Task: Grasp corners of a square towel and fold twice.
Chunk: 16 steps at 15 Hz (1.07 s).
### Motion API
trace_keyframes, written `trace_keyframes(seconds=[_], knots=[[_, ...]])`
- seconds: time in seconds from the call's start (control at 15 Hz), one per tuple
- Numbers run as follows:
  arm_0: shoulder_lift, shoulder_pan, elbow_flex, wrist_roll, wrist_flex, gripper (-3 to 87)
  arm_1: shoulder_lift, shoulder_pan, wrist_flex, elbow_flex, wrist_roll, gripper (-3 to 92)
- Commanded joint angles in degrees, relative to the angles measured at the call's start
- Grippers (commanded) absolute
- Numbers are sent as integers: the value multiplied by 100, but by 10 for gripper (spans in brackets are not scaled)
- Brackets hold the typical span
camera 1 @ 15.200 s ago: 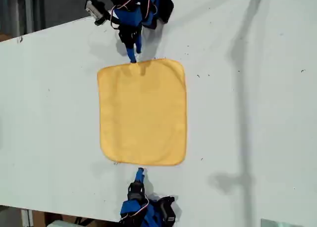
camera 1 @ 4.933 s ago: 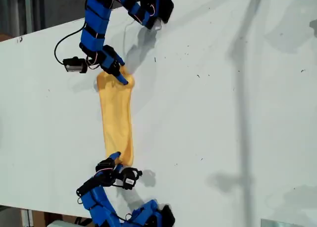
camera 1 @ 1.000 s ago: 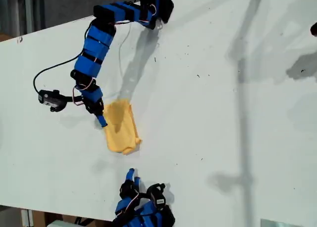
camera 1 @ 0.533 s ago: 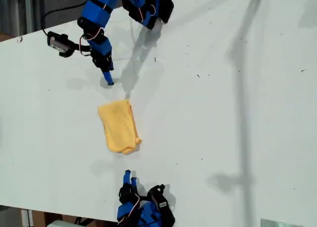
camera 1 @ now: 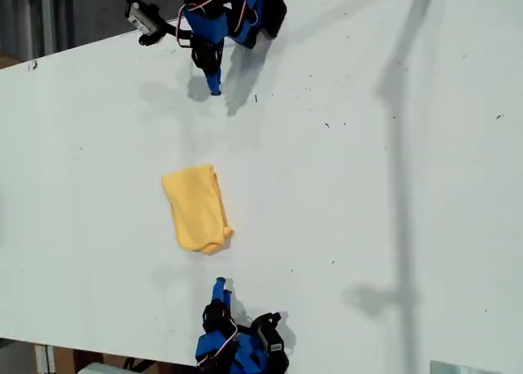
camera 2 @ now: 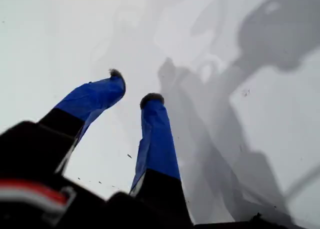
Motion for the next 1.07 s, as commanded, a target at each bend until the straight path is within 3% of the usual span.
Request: trace_keyframes(seconds=[0.0,0.27,1.0], knots=[[44,44,70,-809,88,165,88,369,167,-70,79,103],[44,202,141,976,-62,145,88,220,141,-44,88,103],[44,211,141,773,-35,140,88,-220,62,-26,105,96]])
